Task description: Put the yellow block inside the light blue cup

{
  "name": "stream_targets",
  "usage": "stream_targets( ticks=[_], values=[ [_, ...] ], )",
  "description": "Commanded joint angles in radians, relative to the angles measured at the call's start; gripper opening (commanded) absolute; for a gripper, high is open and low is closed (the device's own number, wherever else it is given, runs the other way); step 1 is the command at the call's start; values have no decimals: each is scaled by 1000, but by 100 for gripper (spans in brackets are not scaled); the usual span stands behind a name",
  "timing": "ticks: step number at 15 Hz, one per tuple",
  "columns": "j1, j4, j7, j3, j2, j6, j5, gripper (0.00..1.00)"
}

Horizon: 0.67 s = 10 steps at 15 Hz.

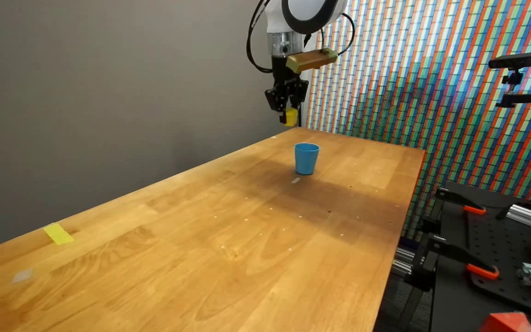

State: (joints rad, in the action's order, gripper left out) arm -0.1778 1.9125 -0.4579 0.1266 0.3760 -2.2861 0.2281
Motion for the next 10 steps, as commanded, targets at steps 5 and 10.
stream_targets(
  ticks=[5,10],
  values=[
    [45,41,-203,37,39,10,1,23],
    [52,49,-211,17,78,-12,-22,24]
  ],
)
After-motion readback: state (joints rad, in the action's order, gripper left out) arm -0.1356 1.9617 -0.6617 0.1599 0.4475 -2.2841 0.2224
